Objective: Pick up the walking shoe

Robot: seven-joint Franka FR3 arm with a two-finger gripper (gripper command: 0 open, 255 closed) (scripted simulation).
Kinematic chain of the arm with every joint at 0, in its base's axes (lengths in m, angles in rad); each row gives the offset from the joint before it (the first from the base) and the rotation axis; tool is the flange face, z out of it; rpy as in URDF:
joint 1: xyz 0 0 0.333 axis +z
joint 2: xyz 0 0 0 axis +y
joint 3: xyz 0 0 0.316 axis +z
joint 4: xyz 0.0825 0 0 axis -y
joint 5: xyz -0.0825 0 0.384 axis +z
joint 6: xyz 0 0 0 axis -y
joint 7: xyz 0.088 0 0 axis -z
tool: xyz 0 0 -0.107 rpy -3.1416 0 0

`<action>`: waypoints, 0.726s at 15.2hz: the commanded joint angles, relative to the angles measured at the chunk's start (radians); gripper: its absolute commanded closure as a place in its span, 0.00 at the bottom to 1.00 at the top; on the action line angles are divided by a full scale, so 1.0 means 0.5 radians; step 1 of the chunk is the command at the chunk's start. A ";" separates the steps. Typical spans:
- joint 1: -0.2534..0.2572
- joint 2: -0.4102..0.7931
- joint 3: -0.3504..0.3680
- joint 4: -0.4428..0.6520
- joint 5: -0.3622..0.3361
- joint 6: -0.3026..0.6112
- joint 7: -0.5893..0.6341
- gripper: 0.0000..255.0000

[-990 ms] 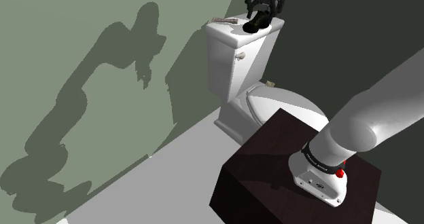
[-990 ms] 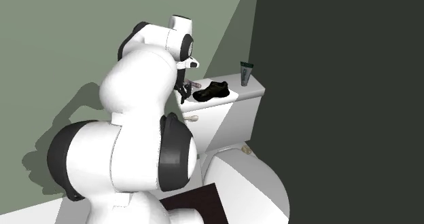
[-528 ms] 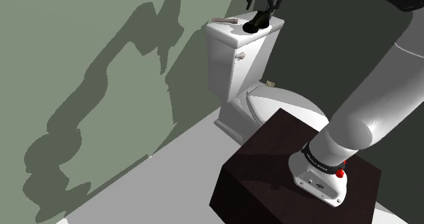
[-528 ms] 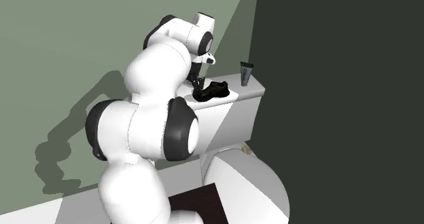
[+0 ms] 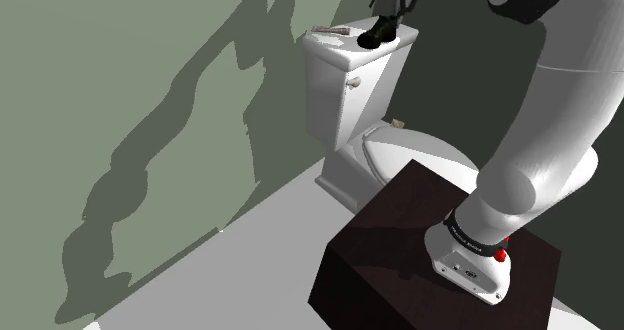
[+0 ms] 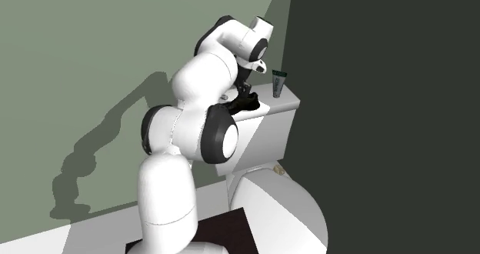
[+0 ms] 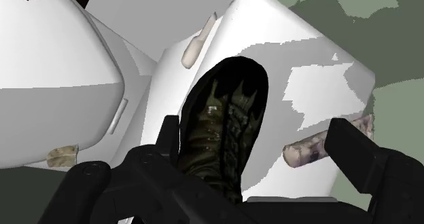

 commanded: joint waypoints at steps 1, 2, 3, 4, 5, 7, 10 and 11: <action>-0.092 0.140 -0.018 0.180 0.105 -0.049 0.065 0.00; -0.142 0.210 -0.024 0.268 0.155 -0.070 0.098 0.00; -0.186 0.268 -0.026 0.341 0.196 -0.087 0.127 0.00; -0.179 0.258 -0.025 0.300 0.191 -0.058 0.115 0.00; -0.170 0.250 -0.027 0.261 0.187 -0.030 0.102 0.00; -0.155 0.237 -0.028 0.187 0.182 0.025 0.078 0.00; -0.136 0.222 -0.030 0.086 0.177 0.104 0.044 0.00; -0.133 0.220 -0.030 0.068 0.176 0.119 0.037 0.00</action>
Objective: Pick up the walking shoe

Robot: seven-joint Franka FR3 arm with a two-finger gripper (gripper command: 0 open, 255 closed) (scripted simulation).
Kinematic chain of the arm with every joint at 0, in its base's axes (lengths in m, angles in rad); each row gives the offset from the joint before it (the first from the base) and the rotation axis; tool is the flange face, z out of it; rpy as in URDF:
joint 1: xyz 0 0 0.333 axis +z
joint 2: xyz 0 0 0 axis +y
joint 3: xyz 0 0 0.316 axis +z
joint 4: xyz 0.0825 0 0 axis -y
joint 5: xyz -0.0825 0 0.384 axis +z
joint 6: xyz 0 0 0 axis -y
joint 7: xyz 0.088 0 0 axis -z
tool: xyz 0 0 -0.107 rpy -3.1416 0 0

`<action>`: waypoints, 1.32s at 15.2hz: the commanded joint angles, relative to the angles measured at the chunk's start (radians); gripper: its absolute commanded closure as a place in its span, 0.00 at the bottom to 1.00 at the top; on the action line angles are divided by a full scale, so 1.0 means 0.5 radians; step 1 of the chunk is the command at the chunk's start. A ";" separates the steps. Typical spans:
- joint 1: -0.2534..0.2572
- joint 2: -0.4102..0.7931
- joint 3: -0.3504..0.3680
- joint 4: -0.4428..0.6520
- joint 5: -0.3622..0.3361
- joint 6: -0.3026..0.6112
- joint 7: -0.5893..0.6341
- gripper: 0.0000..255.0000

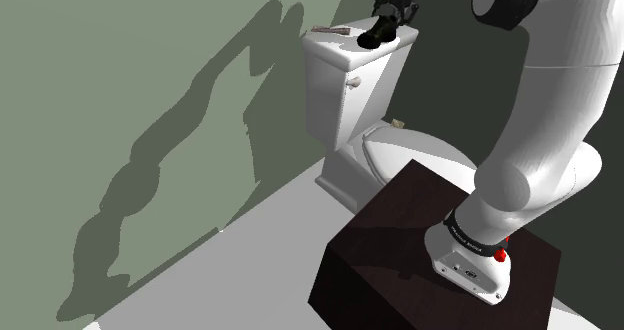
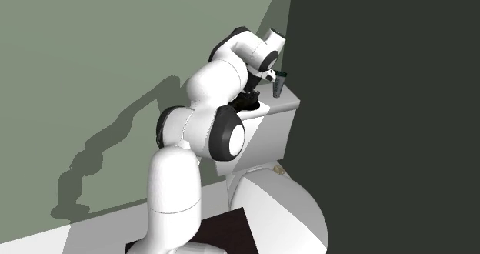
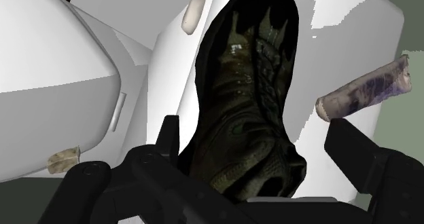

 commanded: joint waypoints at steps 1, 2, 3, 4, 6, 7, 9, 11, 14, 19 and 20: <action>0.004 0.002 0.001 -0.020 0.001 0.021 -0.007 0.00; 0.007 -0.003 0.001 -0.028 -0.001 0.025 -0.007 1.00; 0.007 0.001 0.001 -0.024 0.000 0.024 -0.007 1.00; 0.006 0.002 0.001 -0.021 0.001 0.022 -0.006 1.00; 0.004 0.005 0.002 -0.014 0.002 0.019 -0.005 1.00; 0.004 0.007 0.002 -0.012 0.002 0.018 -0.005 1.00; 0.003 0.007 0.002 -0.012 0.002 0.018 -0.005 1.00; 0.004 0.002 0.001 -0.020 0.001 0.021 -0.007 1.00; -0.014 0.015 0.002 0.079 0.005 -0.057 0.027 1.00; -0.054 0.053 0.007 0.271 0.021 -0.197 0.088 1.00; -0.064 0.064 0.009 0.315 0.026 -0.227 0.101 1.00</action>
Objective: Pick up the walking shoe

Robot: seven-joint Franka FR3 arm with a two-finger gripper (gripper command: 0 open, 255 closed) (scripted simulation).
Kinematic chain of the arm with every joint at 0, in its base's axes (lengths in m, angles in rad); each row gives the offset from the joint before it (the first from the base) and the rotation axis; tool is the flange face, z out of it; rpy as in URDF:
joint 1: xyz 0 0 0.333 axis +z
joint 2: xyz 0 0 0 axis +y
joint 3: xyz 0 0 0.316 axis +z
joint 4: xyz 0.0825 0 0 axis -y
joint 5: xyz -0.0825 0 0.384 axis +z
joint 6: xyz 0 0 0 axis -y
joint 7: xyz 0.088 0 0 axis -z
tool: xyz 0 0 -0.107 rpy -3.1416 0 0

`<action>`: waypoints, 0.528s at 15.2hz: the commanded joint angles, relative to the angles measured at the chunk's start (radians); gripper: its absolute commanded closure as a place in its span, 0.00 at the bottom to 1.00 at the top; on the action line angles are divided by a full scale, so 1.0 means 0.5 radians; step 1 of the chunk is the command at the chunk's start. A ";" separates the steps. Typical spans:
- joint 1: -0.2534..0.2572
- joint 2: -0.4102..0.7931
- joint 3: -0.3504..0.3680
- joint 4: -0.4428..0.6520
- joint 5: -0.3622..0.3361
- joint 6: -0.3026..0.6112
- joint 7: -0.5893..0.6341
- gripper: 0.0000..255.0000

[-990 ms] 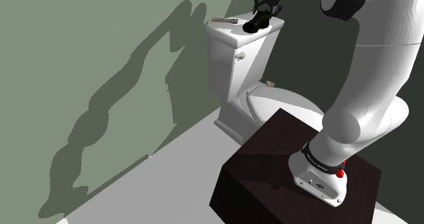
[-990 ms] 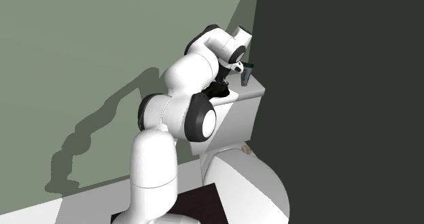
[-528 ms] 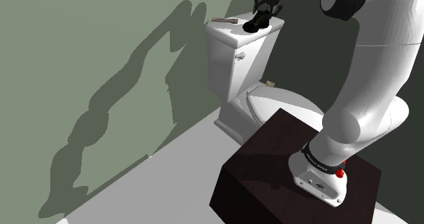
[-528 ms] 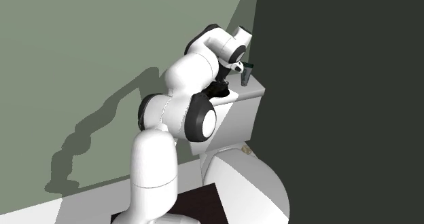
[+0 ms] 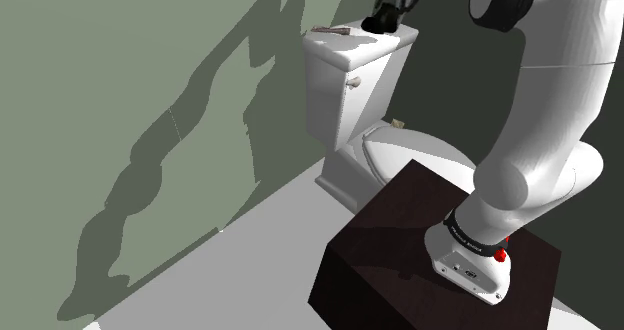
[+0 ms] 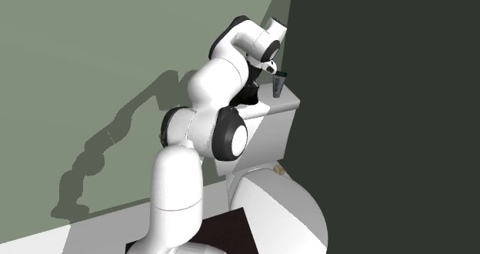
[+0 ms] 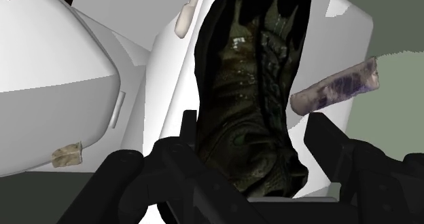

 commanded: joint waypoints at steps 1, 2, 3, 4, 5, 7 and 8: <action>-0.017 0.014 0.002 0.077 0.008 -0.056 0.024 1.00; -0.029 0.027 0.005 0.125 0.014 -0.087 0.038 1.00; -0.041 0.042 0.007 0.175 0.021 -0.119 0.053 1.00; -0.054 0.058 0.010 0.228 0.029 -0.153 0.068 1.00; -0.068 0.076 0.014 0.285 0.037 -0.187 0.084 1.00; -0.087 0.099 0.019 0.355 0.048 -0.229 0.104 1.00; -0.086 0.099 0.019 0.354 0.048 -0.228 0.104 1.00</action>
